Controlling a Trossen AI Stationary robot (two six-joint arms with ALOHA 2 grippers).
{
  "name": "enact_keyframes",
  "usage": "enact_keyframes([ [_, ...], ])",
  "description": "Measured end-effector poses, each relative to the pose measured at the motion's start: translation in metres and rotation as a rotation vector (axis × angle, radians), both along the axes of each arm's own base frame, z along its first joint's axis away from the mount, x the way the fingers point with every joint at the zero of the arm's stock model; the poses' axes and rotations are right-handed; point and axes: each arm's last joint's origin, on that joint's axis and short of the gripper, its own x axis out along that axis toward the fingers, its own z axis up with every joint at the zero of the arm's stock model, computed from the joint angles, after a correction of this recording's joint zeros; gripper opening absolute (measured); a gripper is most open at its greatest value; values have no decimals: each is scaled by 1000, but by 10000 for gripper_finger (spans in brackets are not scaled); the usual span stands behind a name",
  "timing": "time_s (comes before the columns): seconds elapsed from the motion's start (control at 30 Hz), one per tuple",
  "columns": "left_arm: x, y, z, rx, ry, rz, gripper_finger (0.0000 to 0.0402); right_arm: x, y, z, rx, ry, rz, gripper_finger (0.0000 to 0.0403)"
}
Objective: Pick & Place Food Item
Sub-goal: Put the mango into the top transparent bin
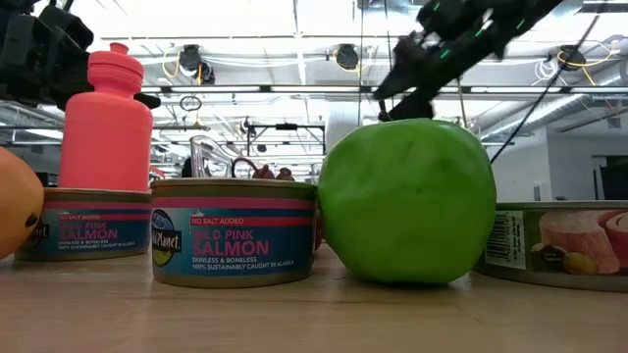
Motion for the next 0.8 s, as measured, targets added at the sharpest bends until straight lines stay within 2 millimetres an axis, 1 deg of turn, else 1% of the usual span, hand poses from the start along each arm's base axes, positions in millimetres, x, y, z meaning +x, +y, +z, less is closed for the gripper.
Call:
enact_keyframes([
  [0.17,0,0,0,0,0,0,392,-31,67,18,102,121,111,345],
  [0.27,0,0,0,0,0,0,392,-43,105,24,147,153,140,345],
  [0.37,0,0,0,0,0,0,392,-50,141,22,197,204,187,345],
  [0.43,0,0,0,0,0,0,392,-54,164,17,238,267,214,345],
  [0.57,0,0,0,0,0,0,392,-57,205,-1,280,424,223,345],
  [0.73,0,0,0,0,0,0,392,-56,249,-29,319,606,212,345],
  [0.8,0,0,0,0,0,0,392,-57,263,-39,320,655,203,345],
])
